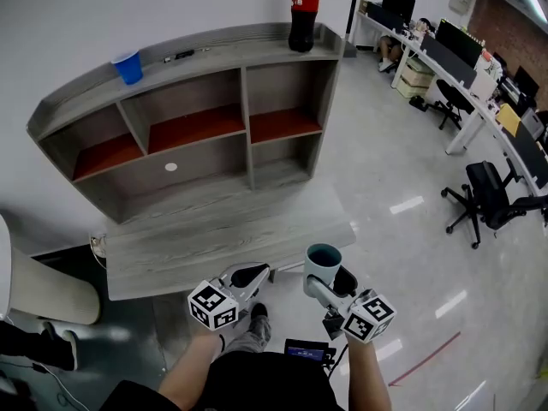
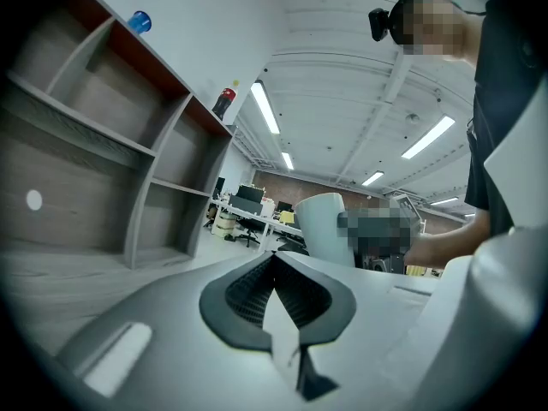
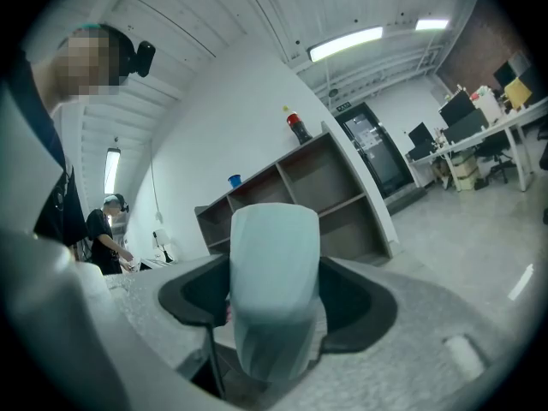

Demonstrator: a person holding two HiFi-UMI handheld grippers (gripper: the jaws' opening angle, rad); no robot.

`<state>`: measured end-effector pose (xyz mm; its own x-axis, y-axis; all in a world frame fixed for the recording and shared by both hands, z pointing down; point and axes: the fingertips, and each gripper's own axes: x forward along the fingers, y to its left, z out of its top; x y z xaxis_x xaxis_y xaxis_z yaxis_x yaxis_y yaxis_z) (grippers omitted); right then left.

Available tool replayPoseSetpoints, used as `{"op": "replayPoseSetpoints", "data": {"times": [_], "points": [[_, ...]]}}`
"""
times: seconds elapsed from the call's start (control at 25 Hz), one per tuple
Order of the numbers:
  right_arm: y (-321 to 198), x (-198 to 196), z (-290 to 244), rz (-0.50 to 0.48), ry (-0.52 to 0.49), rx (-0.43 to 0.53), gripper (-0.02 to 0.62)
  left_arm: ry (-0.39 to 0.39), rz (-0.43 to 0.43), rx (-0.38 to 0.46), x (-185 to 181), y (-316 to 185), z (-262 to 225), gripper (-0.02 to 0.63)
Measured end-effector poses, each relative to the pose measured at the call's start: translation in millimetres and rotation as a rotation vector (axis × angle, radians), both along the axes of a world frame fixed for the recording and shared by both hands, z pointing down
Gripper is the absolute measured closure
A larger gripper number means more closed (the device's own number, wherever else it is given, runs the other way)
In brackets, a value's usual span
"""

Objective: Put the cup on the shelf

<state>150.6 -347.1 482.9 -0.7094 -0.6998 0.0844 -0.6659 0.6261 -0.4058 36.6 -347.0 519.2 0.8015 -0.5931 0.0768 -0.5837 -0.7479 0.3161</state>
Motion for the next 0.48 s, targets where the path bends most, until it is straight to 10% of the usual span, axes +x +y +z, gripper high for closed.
{"op": "replayPoseSetpoints", "data": {"times": [0.48], "points": [[-107, -31, -10, 0.018, 0.014, 0.013, 0.27, -0.001, 0.036, 0.032, -25, -114, -15, 0.604]]}}
